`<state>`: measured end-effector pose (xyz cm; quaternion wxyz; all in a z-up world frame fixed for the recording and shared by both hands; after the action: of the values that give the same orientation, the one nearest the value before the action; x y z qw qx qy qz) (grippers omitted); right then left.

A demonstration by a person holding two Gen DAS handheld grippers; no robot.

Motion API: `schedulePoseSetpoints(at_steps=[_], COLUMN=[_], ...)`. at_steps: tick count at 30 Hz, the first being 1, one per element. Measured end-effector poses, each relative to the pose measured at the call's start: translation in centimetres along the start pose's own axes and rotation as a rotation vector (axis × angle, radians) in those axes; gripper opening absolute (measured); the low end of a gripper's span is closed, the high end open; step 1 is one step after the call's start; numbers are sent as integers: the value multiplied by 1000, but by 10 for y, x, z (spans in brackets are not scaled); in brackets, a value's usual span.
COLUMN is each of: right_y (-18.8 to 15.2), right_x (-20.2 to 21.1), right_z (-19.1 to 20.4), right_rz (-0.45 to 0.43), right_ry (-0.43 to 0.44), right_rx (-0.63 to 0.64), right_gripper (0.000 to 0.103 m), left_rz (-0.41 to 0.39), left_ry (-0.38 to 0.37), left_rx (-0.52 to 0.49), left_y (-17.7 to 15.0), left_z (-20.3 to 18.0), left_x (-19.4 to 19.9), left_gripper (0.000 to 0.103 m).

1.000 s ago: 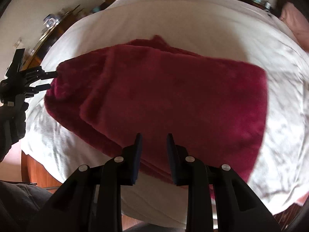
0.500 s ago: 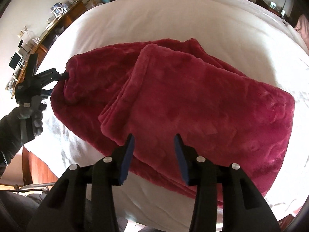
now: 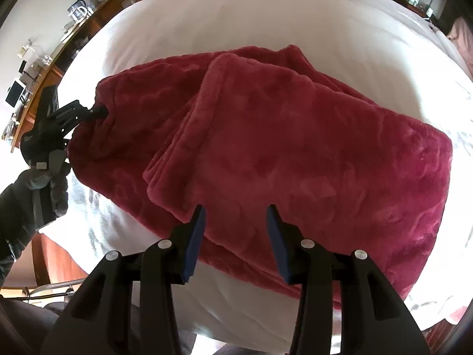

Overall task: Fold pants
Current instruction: 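Grasp the waistband with the left gripper and lift it over the pants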

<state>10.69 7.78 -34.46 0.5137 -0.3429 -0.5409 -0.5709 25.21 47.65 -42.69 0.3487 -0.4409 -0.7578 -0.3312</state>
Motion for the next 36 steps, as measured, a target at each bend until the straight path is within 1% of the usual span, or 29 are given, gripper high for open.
schedulePoseSetpoints(at_steps=[2,4,5,6,7,9,12,14,18,22,23,25,26,28,30,31,33,34,36], right_y=[1,1,2,3,4,5,6,6,6,8,8,7,6,5,3,2,-1,-3,-8], right_x=[0,0,0,0,0,2,4,7,13,16,17,19,21,24,27,27,28,27,26], right_z=[-1,-1,-1,0,0,-1,-3,-5,-12,-20,-20,-21,-21,-22,-25,-29,-35,-39,-43], right_rz=[-3,-7,-9,-12,-15,-21,-32,-42,-61,-74,-76,-83,-86,-91,-92,-91,-85,-80,-72], right_ry=[0,1,1,2,3,3,5,5,5,8,10,12,12,9,2,-3,-12,-18,-25], right_rx=[-4,-3,-3,-2,-1,-3,-6,-7,-20,-38,-41,-38,-36,-31,-35,-42,-57,-69,-84], right_gripper=[44,44,44,44,44,44,44,44,44,44,44,44,44,44,44,44,44,44,44], left_rz=[0,-1,4,12,11,9,3,-7,-38,-58,-60,-66,-66,-73,-91,-106,-115,-112,-97], left_ry=[-6,15,43,69,75,84,81,75,34,2,7,58,70,122,191,216,254,256,246], left_rx=[2,-3,-11,-14,-10,-10,-11,-8,-19,-62,-81,-111,-113,-115,-141,-157,-171,-160,-123], left_y=[-2,-5,-7,-8,-8,-7,-7,-7,-11,-18,-19,-20,-20,-19,-17,-16,-13,-13,-13], left_z=[-1,2,4,5,4,6,4,0,-17,-42,-46,-46,-46,-42,-34,-32,-25,-19,-6], left_x=[2,5,7,7,8,14,25,32,52,65,66,64,62,56,52,53,46,43,37], left_gripper=[80,69,58,52,49,40,34,32,29,29,29,29,29,34,50,52,60,61,71])
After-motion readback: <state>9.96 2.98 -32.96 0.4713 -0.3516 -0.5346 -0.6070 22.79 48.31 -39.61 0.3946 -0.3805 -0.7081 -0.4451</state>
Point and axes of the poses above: each gripper's, at about its wrist camera, not at the fingertips, and x roughly against the way its jaws point, z to its left, y to its top, the point moved 10 cm from there along -x, roughly the way its jaws point, and after that the axes turned 2 degrees about -x, right-handed, at the moved point
